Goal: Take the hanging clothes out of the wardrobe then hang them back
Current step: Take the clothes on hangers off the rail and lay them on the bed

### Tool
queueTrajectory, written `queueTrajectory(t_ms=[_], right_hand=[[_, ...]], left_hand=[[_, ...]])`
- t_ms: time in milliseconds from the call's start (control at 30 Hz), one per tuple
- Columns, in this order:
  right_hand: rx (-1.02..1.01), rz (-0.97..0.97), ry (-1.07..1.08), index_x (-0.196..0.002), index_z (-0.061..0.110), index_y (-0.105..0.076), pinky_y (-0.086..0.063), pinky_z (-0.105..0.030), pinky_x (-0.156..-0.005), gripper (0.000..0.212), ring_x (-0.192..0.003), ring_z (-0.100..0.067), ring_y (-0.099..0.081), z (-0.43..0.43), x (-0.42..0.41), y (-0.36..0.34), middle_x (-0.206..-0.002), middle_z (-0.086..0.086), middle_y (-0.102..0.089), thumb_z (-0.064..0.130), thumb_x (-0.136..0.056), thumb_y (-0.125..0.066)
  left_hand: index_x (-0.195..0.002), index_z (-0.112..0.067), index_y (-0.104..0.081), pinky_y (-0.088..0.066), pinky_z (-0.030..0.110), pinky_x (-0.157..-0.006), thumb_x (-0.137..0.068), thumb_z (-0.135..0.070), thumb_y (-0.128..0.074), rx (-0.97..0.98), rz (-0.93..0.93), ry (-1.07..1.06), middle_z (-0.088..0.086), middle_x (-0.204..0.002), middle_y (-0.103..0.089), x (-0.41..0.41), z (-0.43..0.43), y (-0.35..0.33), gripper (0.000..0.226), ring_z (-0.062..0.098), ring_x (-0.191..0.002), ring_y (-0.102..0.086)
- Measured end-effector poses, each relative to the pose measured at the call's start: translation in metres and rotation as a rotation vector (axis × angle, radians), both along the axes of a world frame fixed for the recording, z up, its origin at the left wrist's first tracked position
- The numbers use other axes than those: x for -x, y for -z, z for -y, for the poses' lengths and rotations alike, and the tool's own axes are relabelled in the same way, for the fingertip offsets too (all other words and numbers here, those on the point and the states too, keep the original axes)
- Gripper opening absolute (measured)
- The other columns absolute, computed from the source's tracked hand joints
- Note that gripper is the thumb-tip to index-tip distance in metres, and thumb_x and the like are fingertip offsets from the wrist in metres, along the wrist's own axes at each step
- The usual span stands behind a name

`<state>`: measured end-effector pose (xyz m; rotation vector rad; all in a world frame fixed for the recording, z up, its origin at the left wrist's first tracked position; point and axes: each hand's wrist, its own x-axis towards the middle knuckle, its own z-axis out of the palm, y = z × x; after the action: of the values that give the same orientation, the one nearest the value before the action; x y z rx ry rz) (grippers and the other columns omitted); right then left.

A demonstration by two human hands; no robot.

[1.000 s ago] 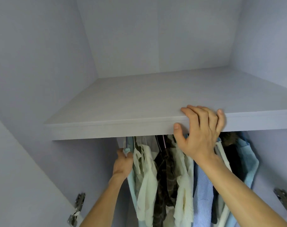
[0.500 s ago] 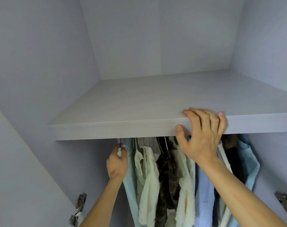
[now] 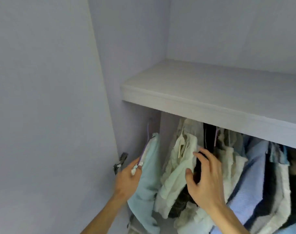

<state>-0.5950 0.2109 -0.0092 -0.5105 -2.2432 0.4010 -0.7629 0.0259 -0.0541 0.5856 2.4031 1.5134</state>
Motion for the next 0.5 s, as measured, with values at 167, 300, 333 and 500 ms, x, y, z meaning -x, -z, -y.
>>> queueTrajectory(t_ms=[167,300,333,500], right_hand=[[0.382,0.338,-0.342,-0.141,0.021,-0.044,-0.033,-0.026,-0.108,0.054,-0.135,-0.013,-0.036,0.062,0.046,0.044,-0.141,0.008,-0.042,0.041,-0.094,-0.059],[0.347,0.604,-0.62,-0.149,0.014,-0.038,-0.028,-0.034,-0.115,0.067,-0.139,-0.025,-0.035,0.123,0.073,0.072,-0.151,-0.004,-0.042,0.05,-0.094,-0.054],[0.321,0.636,-0.707,-0.149,0.012,-0.039,-0.026,-0.035,-0.116,0.069,-0.14,-0.026,-0.035,0.141,0.077,0.078,-0.152,-0.005,-0.042,0.051,-0.094,-0.053],[0.132,0.639,-1.192,-0.11,0.015,-0.073,-0.028,-0.028,-0.105,0.062,-0.116,-0.027,-0.054,0.242,0.057,0.108,-0.116,-0.008,-0.069,0.062,-0.093,-0.037]], left_hand=[[-0.123,-0.067,-0.048,-0.05,0.021,-0.082,-0.096,-0.053,-0.051,0.257,-0.007,-0.125,-0.022,-0.099,-0.073,-0.056,0.114,0.04,0.03,0.005,-0.095,-0.066],[-0.13,-0.063,-0.044,-0.048,0.022,-0.075,-0.094,-0.061,-0.045,0.373,0.015,-0.291,-0.011,-0.092,-0.074,-0.133,0.191,0.046,0.036,0.011,-0.09,-0.062],[-0.131,-0.061,-0.046,-0.048,0.023,-0.073,-0.094,-0.061,-0.047,0.386,0.017,-0.351,-0.004,-0.084,-0.072,-0.154,0.204,0.047,0.037,0.011,-0.091,-0.058],[-0.123,-0.077,-0.038,-0.049,0.031,-0.07,-0.089,-0.065,-0.047,0.438,0.109,-0.638,0.009,-0.086,-0.069,-0.275,0.24,0.057,0.037,0.026,-0.084,-0.059]])
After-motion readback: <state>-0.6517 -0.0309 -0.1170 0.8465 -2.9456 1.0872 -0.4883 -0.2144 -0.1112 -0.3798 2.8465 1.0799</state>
